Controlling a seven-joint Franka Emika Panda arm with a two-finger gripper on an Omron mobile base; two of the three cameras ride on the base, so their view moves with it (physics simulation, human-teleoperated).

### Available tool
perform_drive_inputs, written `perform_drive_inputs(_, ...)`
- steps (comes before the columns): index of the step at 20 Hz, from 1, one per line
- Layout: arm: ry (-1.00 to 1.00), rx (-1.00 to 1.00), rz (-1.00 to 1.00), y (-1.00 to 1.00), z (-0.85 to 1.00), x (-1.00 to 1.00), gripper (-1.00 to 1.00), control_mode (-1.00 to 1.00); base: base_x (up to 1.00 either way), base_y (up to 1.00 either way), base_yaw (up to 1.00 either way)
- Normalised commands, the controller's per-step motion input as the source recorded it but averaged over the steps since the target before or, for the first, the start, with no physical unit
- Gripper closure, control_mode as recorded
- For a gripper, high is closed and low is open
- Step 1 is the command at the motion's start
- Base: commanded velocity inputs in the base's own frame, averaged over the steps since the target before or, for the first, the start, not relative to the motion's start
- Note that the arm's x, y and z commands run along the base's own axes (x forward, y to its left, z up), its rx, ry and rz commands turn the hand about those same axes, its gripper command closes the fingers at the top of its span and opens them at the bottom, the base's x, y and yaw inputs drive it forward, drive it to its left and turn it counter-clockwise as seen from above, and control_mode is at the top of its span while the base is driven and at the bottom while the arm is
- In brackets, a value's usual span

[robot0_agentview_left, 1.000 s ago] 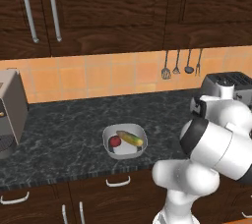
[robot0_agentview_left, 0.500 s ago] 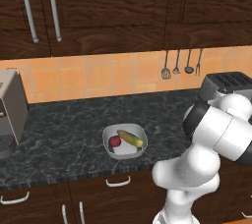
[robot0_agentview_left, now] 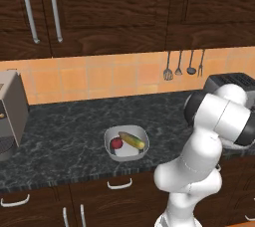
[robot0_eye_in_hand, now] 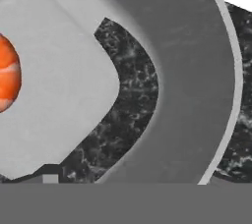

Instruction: Take the meat container that has the shrimp and place it on the second highest rack of the freezer. Then take the vegetable container that has the tomato and cucumber and place it on the highest rack of the freezer.

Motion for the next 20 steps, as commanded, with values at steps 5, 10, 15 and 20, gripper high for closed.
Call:
perform_drive_inputs(5, 0.01, 0.00, -0.03, 0.00, -0.05, 0.05, 1.00, -1.00, 0.00, 0.00, 0.00)
perform_drive_inputs(10, -0.02, 0.00, 0.00, 0.00, 0.00, -0.06, 1.00, -1.00, 0.00, 0.00, 0.00)
perform_drive_inputs(15, -0.36, -0.13, 0.14, 0.25, 0.05, -0.55, 1.00, -1.00, 0.00, 0.00, 0.00)
perform_drive_inputs(20, -0.08, -0.11, 0.29, 0.01, 0.19, -0.46, 1.00, -1.00, 0.00, 0.00, 0.00)
